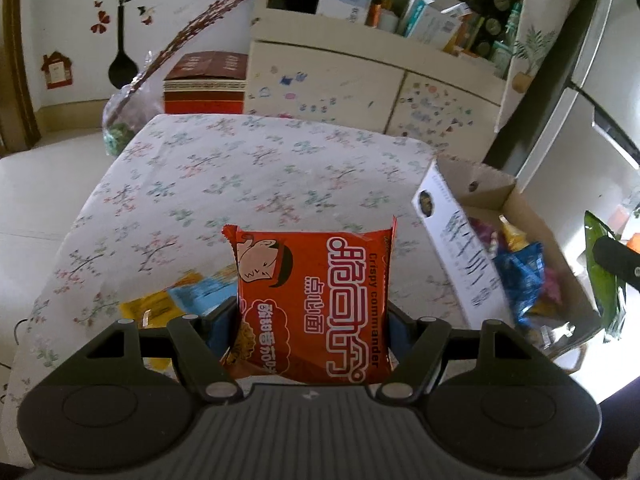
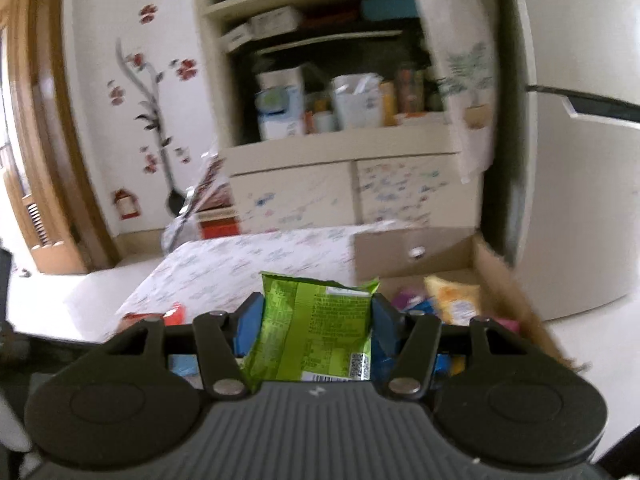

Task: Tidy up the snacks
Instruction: 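Carry the red and green bags toward the cardboard box, then lower both bags into the cardboard box and open both grippers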

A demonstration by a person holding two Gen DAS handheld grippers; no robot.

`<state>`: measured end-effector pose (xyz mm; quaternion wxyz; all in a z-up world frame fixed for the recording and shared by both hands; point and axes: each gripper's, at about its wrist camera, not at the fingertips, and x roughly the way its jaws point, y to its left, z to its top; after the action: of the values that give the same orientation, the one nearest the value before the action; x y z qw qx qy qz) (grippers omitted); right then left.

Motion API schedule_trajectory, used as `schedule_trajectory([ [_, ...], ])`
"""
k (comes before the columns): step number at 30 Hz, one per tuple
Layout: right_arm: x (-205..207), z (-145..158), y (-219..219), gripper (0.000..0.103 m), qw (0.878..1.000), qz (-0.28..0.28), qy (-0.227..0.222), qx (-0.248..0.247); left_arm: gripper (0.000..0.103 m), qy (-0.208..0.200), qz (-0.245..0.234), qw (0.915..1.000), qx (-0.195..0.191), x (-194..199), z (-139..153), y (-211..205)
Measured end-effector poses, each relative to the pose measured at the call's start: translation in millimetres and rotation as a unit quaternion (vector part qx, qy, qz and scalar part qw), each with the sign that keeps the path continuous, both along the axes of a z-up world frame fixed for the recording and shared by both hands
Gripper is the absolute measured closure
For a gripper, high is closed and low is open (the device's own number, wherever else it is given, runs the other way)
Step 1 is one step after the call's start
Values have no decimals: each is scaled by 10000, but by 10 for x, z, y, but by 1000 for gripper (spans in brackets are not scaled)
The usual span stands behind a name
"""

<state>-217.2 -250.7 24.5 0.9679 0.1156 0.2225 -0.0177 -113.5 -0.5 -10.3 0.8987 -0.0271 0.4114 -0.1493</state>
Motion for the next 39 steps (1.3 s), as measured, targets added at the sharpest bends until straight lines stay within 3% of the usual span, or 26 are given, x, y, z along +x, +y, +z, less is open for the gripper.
schedule_trajectory([
  [6,-44,71,-403,45,9980,-477,-151,396,25,-125,-233,9994,-232,38,206,-325],
  [15,26,-2,-666,44,9903,-1122,-67,813,26,-77,-768,9960,-458,218,315,-1080],
  [26,119,-146,-917,42,9759,-1677,69,1394,22,-23,-1045,9945,-92,597,236,-1936],
  [31,142,-198,-1008,24,9668,-1912,111,1691,4,-107,-967,9952,79,653,292,-2042],
  [39,155,-200,-970,20,9686,-1716,55,1798,2,-261,-1043,9941,111,636,413,-1845],
])
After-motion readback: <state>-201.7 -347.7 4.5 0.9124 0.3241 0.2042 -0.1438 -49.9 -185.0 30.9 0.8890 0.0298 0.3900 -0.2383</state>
